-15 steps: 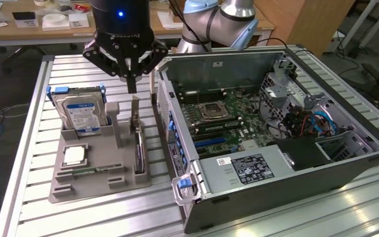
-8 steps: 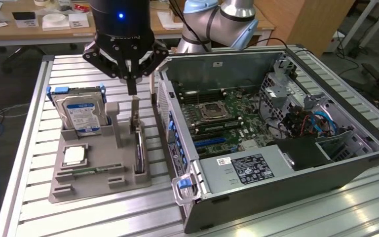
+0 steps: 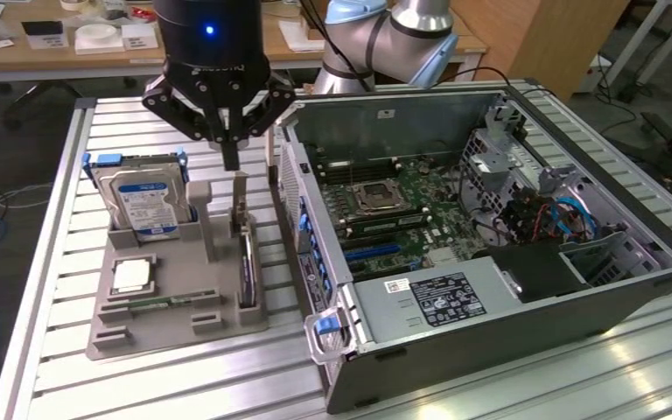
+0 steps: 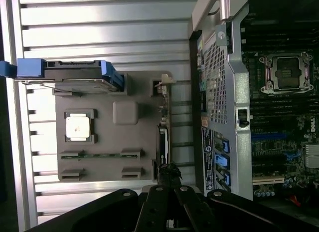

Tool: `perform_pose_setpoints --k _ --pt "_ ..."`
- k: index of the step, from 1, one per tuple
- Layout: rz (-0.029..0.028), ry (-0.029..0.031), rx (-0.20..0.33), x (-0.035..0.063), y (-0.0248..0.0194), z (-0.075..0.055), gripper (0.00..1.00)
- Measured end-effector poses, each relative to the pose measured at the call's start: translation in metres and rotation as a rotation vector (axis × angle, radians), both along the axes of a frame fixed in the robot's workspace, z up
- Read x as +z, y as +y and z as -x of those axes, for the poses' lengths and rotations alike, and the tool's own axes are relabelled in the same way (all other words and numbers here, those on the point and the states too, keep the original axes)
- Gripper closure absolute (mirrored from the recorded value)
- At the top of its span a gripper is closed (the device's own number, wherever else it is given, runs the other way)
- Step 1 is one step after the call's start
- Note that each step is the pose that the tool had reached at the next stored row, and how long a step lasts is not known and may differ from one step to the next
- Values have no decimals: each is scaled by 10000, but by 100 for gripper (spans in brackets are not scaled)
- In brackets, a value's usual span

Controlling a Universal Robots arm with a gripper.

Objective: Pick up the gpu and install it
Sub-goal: 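Reach for the gpu, then pick up the gpu and move the gpu toward the slot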

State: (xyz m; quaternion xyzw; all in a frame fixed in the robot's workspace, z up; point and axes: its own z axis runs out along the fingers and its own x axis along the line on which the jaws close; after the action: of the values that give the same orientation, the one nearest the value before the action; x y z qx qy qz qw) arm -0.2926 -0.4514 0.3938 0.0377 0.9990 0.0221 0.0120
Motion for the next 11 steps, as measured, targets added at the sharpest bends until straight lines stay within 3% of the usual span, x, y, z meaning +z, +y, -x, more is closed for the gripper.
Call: perform_pose_setpoints --k 11 --pt "0 0 0 -1 0 8 89"
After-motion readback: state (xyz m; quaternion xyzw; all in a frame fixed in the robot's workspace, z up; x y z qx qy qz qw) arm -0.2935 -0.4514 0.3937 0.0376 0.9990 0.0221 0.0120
